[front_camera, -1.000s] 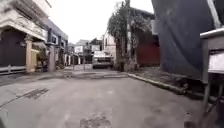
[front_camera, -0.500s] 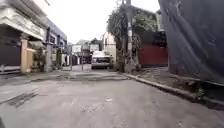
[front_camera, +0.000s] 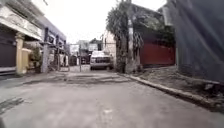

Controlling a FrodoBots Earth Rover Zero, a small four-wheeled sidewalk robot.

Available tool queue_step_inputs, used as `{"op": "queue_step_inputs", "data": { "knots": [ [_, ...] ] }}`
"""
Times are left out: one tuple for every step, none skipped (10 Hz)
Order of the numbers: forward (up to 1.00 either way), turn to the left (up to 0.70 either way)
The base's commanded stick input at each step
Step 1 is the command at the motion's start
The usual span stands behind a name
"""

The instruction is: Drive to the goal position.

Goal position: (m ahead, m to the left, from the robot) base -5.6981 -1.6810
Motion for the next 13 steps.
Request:
{"op": "queue_step_inputs", "data": {
  "knots": [
    [0.70,0.27],
    [0.70,0.27],
    [0.70,0.27],
    [0.70,0.27],
    [0.70,0.27],
    [0.70,0.27],
    [0.70,0.27],
    [0.70,0.27],
    [0.70,0.27],
    [0.70,0.27],
    [0.70,0.27],
    [0.70,0.27],
    [0.70,0.27]
  ]
}}
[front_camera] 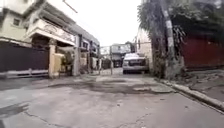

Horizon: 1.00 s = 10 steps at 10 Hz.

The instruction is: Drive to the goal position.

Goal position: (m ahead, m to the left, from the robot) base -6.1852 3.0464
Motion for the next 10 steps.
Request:
{"op": "queue_step_inputs", "data": {
  "knots": [
    [0.70,0.27],
    [0.70,0.27],
    [0.70,0.27],
    [0.70,0.27],
    [0.70,0.27],
    [0.70,0.27],
    [0.70,0.27],
    [0.70,0.27],
    [0.70,0.27],
    [0.70,0.27]
  ]
}}
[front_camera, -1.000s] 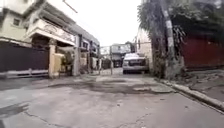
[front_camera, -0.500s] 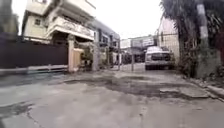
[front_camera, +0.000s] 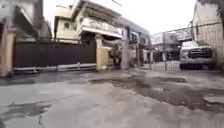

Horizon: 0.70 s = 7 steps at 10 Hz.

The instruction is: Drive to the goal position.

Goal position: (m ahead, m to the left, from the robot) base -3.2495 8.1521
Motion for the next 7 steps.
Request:
{"op": "queue_step_inputs", "data": {
  "knots": [
    [0.70,0.27],
    [0.70,0.27],
    [0.70,0.27],
    [0.70,0.27],
    [0.70,0.27],
    [0.70,0.27],
    [0.70,0.27]
  ]
}}
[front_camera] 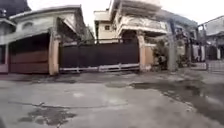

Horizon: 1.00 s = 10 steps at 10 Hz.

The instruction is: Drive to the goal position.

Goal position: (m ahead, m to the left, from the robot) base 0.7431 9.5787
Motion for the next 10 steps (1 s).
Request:
{"op": "queue_step_inputs", "data": {
  "knots": [
    [0.70,0.27],
    [0.70,0.27],
    [0.70,0.14],
    [0.70,0.00],
    [0.70,0.00],
    [0.70,0.00],
    [0.70,0.00],
    [0.70,0.07],
    [0.70,0.27],
    [0.70,0.27]
  ]
}}
